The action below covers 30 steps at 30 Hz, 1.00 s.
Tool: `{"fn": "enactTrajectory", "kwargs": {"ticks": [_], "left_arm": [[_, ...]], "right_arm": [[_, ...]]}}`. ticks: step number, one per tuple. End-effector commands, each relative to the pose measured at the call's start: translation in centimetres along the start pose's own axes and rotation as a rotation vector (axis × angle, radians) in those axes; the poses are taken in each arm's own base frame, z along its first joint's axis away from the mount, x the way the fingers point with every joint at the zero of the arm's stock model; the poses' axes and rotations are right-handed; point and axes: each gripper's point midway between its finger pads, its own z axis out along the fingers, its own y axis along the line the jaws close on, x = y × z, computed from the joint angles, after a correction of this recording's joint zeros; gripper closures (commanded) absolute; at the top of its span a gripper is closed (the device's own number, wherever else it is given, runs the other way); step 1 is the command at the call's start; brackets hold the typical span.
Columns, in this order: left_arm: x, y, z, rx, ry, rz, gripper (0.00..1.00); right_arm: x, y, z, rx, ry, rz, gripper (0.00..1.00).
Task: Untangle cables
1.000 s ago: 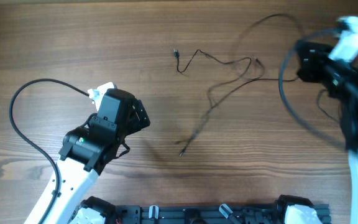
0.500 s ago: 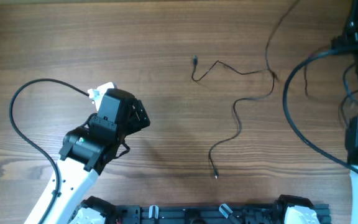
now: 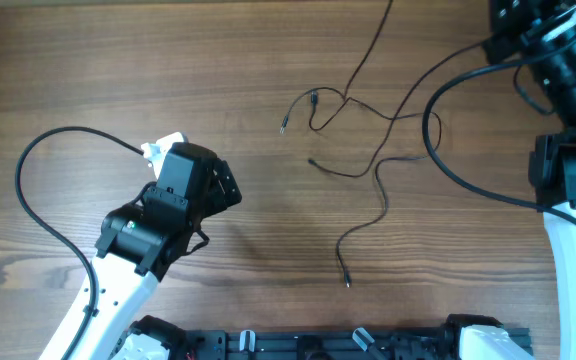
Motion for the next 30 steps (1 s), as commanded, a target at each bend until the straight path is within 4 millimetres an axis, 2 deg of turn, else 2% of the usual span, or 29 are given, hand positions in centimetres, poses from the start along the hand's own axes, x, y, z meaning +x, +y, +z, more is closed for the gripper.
{"fn": "enactTrajectory", "kwargs": {"ticks": [1,3,6,11,12,14,17,20,21,22,23,26,28,30], "left_arm": [[-0.2,0.2,0.0,-0.01,-0.011,0.004,0.0],[-0.2,0.2,0.0,-0.01,-0.011,0.004,0.0],[-0.2,0.2,0.0,-0.01,-0.011,0.004,0.0],[-0.2,0.2,0.0,-0.01,-0.011,0.004,0.0],[-0.2,0.2,0.0,-0.01,-0.011,0.004,0.0],[-0.2,0.2,0.0,-0.01,-0.011,0.004,0.0],[-0.2,0.2,0.0,-0.01,-0.011,0.004,0.0],[-0.2,0.2,0.0,-0.01,-0.011,0.004,0.0],[-0.2,0.2,0.0,-0.01,-0.011,0.004,0.0],[-0.2,0.2,0.0,-0.01,-0.011,0.004,0.0],[-0.2,0.2,0.0,-0.01,-0.011,0.004,0.0],[-0.2,0.2,0.0,-0.01,-0.011,0.004,0.0],[-0.2,0.2,0.0,-0.01,-0.011,0.004,0.0],[-0.2,0.2,0.0,-0.01,-0.011,0.004,0.0]], "right_arm": [[-3.7,-5.8,-0.9,0.332,-0.113,-0.185,0.96],[-5.2,-8.2,-1.5,0.43,-0.152,-0.252,0.96],[-5.2,-12.4,-2.1,0.558,-0.155,-0.313,0.96],[-1.4,-20.7,-1.8,0.686,-0.075,-0.317,0.96],[0.6,-23.1,-1.5,0.711,-0.032,-0.294,0.96],[3.8,-26.0,-1.2,0.738,0.031,-0.224,0.96],[11.8,-29.9,-1.3,0.777,0.17,-0.104,0.96],[21.8,-31.7,-2.4,0.799,0.362,0.039,0.96],[24.0,-31.8,-2.5,0.785,0.404,0.072,0.96],[27.1,-31.8,-2.7,0.764,0.454,0.113,0.96],[28.8,-31.9,-3.1,0.766,0.483,0.128,0.96],[30.9,-33.2,-4.6,0.834,0.519,0.132,0.96],[31.1,-34.7,-6.2,0.924,0.524,0.111,0.96],[30.3,-37.0,-9.1,1.062,0.52,0.075,0.96]]}}
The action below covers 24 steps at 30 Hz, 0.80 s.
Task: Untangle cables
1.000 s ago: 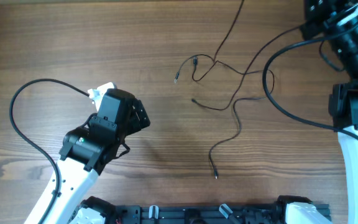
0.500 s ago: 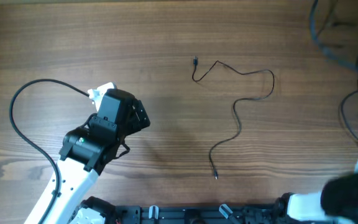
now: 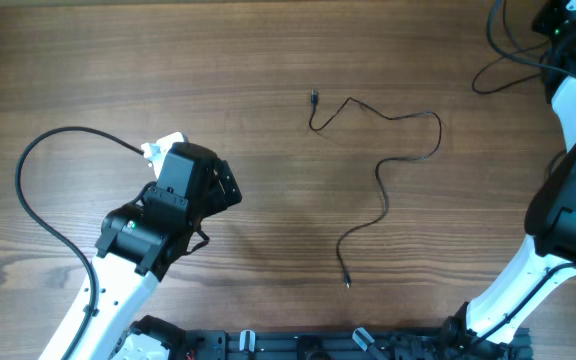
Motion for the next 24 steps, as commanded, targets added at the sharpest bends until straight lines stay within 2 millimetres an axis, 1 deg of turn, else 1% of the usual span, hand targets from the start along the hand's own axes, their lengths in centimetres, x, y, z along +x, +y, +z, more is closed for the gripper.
{"fn": "enactTrajectory", "kwargs": {"ticks": [1,2,4,5,6,7,8,10,11,12,15,16,18,20,21,22,23,24], "left_arm": [[-0.2,0.2,0.0,-0.01,-0.01,0.004,0.0],[-0.2,0.2,0.0,-0.01,-0.01,0.004,0.0],[-0.2,0.2,0.0,-0.01,-0.01,0.004,0.0],[-0.2,0.2,0.0,-0.01,-0.01,0.005,0.0],[-0.2,0.2,0.0,-0.01,-0.01,0.004,0.0],[-0.2,0.2,0.0,-0.01,-0.01,0.004,0.0],[-0.2,0.2,0.0,-0.01,-0.01,0.004,0.0],[-0.2,0.2,0.0,-0.01,-0.01,0.004,0.0],[-0.2,0.2,0.0,-0.01,-0.01,0.004,0.0],[-0.2,0.2,0.0,-0.01,-0.01,0.004,0.0],[-0.2,0.2,0.0,-0.01,-0.01,0.004,0.0],[-0.2,0.2,0.0,-0.01,-0.01,0.004,0.0],[-0.2,0.2,0.0,-0.01,-0.01,0.005,0.0],[-0.2,0.2,0.0,-0.01,-0.01,0.004,0.0],[-0.2,0.2,0.0,-0.01,-0.01,0.004,0.0],[-0.2,0.2,0.0,-0.01,-0.01,0.004,0.0],[-0.2,0.2,0.0,-0.01,-0.01,0.004,0.0],[-0.2,0.2,0.0,-0.01,-0.01,0.004,0.0]], "right_arm": [[-1.4,-7.4,-0.6,0.274,-0.05,0.037,0.96],[-1.2,-9.2,-1.0,0.323,-0.046,0.048,0.96],[-0.5,-11.5,-1.4,0.362,-0.015,0.066,0.96],[0.3,-12.8,-1.7,0.382,0.01,0.103,0.88],[1.0,-13.7,-1.9,0.392,0.036,0.137,0.77],[1.7,-14.3,-2.1,0.397,0.061,0.164,0.2],[2.3,-14.7,-2.3,0.396,0.082,0.186,0.0],[3.4,-14.4,-2.2,0.349,0.128,0.204,0.0],[4.1,-13.6,-2.2,0.304,0.169,0.21,0.0],[4.9,-13.1,-2.3,0.288,0.203,0.216,0.0],[6.8,-12.3,-2.8,0.292,0.284,0.263,0.0],[7.3,-11.6,-3.0,0.284,0.312,0.28,0.0],[7.8,-9.3,-3.3,0.205,0.362,0.284,0.0],[7.4,-6.9,-3.9,0.133,0.39,0.248,0.0],[7.1,-6.7,-4.3,0.137,0.394,0.235,0.0],[6.9,-6.8,-4.7,0.163,0.398,0.23,0.0],[7.2,-7.3,-5.1,0.201,0.412,0.224,0.0],[8.1,-7.7,-5.5,0.22,0.449,0.223,0.0]]}}
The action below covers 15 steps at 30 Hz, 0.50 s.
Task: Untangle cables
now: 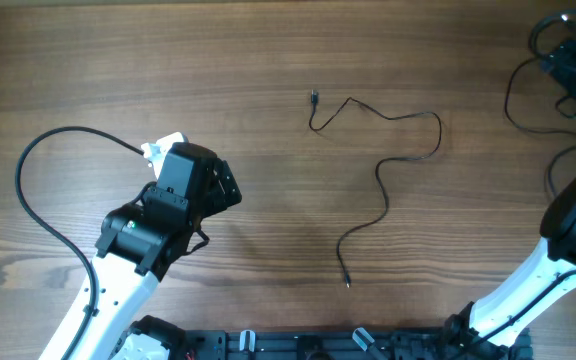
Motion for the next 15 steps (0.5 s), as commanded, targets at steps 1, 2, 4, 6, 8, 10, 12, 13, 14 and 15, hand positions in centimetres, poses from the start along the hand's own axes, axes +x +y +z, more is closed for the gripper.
{"fn": "enactTrajectory", "kwargs": {"ticks": [1,2,4,6,8,10,12,13,14,15], "left_arm": [[-0.2,0.2,0.0,-0.01,-0.012,0.004,0.0],[-0.2,0.2,0.0,-0.01,-0.012,0.004,0.0],[-0.2,0.2,0.0,-0.01,-0.012,0.004,0.0],[-0.2,0.2,0.0,-0.01,-0.012,0.004,0.0],[-0.2,0.2,0.0,-0.01,-0.012,0.004,0.0],[-0.2,0.2,0.0,-0.01,-0.012,0.004,0.0],[-0.2,0.2,0.0,-0.01,-0.012,0.004,0.0],[-0.2,0.2,0.0,-0.01,-0.012,0.004,0.0],[-0.2,0.2,0.0,-0.01,-0.012,0.004,0.0],[-0.2,0.2,0.0,-0.01,-0.012,0.004,0.0]], "right_arm": [[-0.4,-0.8,-2.3,0.061,0.018,-0.009,0.0],[1.0,-2.2,-2.2,0.12,0.064,0.014,0.08],[3.0,-4.0,-2.0,0.203,0.118,0.058,0.19],[4.1,-4.6,-2.1,0.236,0.149,0.101,0.39],[4.8,-4.9,-2.3,0.257,0.167,0.201,0.44],[7.1,-6.2,-2.9,0.355,0.224,0.365,0.24],[8.3,-7.1,-2.7,0.417,0.237,0.411,0.22],[8.9,-7.4,-2.4,0.427,0.249,0.414,0.22],[9.6,-7.6,-1.9,0.433,0.26,0.414,0.22],[10.0,-7.8,-1.2,0.432,0.258,0.413,0.23]]}}
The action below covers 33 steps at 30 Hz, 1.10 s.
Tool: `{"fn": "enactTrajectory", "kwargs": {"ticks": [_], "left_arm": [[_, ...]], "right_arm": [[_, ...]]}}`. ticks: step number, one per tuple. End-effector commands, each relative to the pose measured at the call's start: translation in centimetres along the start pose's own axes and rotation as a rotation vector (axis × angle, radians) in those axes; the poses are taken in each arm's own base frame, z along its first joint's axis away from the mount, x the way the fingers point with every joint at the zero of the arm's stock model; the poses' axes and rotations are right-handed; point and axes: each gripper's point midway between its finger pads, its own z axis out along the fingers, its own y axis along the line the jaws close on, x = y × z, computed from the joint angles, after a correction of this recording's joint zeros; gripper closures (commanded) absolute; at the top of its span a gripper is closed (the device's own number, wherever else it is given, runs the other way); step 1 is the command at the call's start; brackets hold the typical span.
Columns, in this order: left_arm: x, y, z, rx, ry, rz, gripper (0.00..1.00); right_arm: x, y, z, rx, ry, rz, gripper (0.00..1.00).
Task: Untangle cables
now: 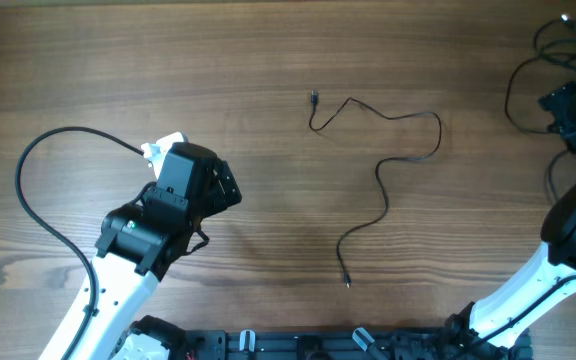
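One thin black cable (383, 180) lies loose on the wooden table, winding from a small plug (313, 97) at the top down to its other end (346, 283). A second black cable (524, 80) hangs in loops at the far right edge, gathered at my right gripper (560, 106), which looks shut on it. My left gripper (230, 190) rests low at the left, pointing right, well apart from both cables. Its jaws are too dark to read.
The left arm's own thick black cable (38, 170) arcs over the table at the far left. A white part (164, 147) sits just behind the left wrist. The arms' mount rail (328, 342) runs along the front edge.
My right gripper has dropped slightly along the right edge, and the second cable's loops have shifted with it. The centre cable and the left arm have not moved.
At first two thin cables lay crossed in the table's middle, with the right arm at the top right. A second later only one cable was left in the middle and the other had gone to the top right corner. It now hangs looped at the right edge.
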Motion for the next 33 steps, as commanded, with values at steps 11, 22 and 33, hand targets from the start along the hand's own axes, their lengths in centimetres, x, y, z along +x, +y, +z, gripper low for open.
{"fn": "enactTrajectory", "kwargs": {"ticks": [11,22,33], "left_arm": [[-0.2,0.2,0.0,-0.009,-0.012,0.004,0.0],[-0.2,0.2,0.0,-0.009,-0.012,0.004,0.0],[-0.2,0.2,0.0,-0.009,-0.012,0.004,0.0]], "right_arm": [[1.1,1.3,4.8,-0.032,-0.004,0.134,0.47],[2.8,0.4,5.9,0.012,0.05,0.117,0.51],[-2.2,11.4,3.6,-0.491,-0.177,-0.303,0.96]]}}
